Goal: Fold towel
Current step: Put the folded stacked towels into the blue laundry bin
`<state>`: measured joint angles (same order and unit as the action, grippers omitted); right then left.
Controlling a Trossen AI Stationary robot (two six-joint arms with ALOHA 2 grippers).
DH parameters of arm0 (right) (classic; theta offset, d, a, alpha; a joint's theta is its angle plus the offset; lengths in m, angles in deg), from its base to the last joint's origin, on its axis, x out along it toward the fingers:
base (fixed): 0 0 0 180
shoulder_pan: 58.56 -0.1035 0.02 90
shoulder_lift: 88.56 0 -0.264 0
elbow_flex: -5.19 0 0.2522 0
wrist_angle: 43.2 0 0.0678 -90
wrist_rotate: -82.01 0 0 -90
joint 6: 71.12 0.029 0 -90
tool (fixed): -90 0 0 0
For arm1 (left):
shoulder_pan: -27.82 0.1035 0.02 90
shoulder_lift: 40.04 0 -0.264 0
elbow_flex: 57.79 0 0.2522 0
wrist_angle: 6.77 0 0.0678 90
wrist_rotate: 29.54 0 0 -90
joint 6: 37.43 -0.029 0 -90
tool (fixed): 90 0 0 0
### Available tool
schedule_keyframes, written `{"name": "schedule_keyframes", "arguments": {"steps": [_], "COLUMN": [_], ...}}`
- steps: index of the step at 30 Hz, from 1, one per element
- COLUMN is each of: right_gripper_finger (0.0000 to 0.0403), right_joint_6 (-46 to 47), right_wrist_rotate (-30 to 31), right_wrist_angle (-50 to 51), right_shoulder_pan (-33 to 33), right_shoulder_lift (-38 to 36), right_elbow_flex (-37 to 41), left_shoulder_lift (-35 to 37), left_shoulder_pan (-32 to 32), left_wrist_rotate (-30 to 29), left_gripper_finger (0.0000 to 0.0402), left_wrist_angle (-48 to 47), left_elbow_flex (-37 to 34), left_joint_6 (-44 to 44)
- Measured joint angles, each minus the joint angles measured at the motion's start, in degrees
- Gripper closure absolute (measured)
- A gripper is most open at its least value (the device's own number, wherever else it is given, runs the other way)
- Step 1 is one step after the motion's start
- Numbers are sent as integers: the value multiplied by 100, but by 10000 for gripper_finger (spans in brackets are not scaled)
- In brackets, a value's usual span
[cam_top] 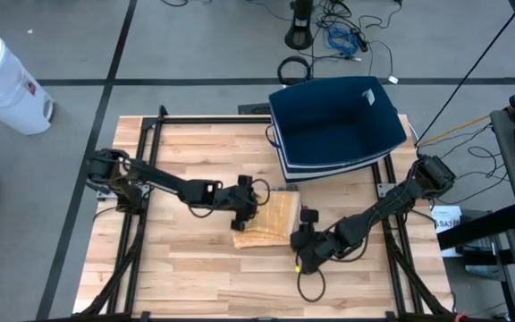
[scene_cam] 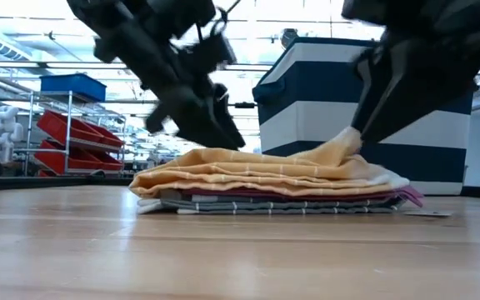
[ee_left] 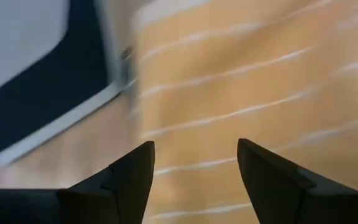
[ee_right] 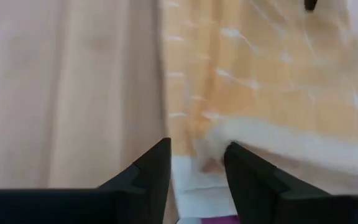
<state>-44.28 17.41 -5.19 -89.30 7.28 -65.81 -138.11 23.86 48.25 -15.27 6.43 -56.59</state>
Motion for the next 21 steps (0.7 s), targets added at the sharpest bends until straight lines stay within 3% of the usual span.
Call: {"name": "schedule_keyframes", "arguments": {"steps": [6,10,13,16,21], "right_gripper_finger": [212,145,108,96,103], "right_joint_6": [-964,-948,-822,-831,-944], "right_wrist_rotate": [-32,10,10,10,22], "right_wrist_angle": [87,92,82,70,88], "right_shoulder_pan": [-88,-38,13,-10,-174], "right_shoulder_lift": [-4,-4,-4,-4,-4], "right_elbow_flex": [-227,-230,-230,-230,-230], "left_shoulder_lift": [154,-59,-42,-32,-34], "left_shoulder_pan": [-484,-620,-607,-526,-168], "left_wrist_rotate": [1359,1029,785,657,847], "left_gripper_finger": [166,166,166,166,166], "left_wrist_angle": [4,308,1090,1533,1232], "left_elbow_flex": [2,-1,10,13,11], "left_joint_6": [246,218,216,169,360]}}
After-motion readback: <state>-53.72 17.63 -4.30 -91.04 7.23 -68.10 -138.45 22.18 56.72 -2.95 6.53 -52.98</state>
